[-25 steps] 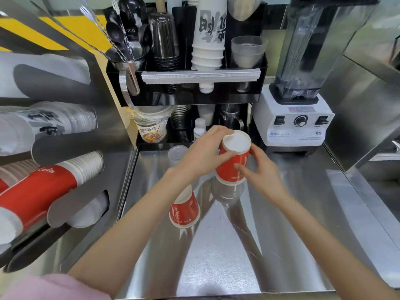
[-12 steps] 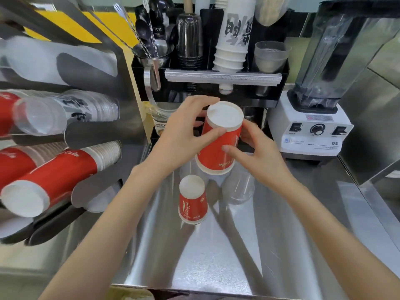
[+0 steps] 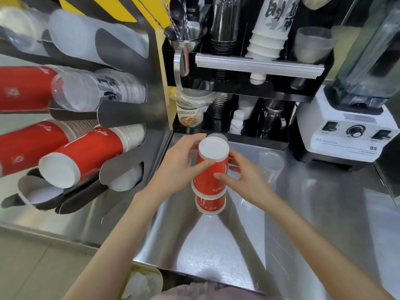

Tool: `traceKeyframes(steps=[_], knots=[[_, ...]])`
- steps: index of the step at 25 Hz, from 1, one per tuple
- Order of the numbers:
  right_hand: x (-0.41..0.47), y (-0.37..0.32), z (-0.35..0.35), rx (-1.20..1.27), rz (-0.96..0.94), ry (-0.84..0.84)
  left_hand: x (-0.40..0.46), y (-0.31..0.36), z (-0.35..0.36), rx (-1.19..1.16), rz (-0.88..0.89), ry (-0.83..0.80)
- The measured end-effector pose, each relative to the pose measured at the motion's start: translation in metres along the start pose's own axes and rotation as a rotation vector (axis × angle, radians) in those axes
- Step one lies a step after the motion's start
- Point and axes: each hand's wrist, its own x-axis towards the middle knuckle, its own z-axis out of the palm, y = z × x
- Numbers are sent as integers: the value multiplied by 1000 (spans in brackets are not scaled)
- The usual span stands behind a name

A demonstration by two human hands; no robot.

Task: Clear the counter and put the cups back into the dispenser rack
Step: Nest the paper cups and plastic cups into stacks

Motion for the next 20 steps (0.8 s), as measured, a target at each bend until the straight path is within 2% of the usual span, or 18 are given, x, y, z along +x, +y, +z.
traceKeyframes(steps=[11,20], knots=[[6,27,55,-69,27,-169,-27,-50,10,136,-167,-70],[10,29,48,-107,-11,-258,-19,-55,6,120,-220,-157]])
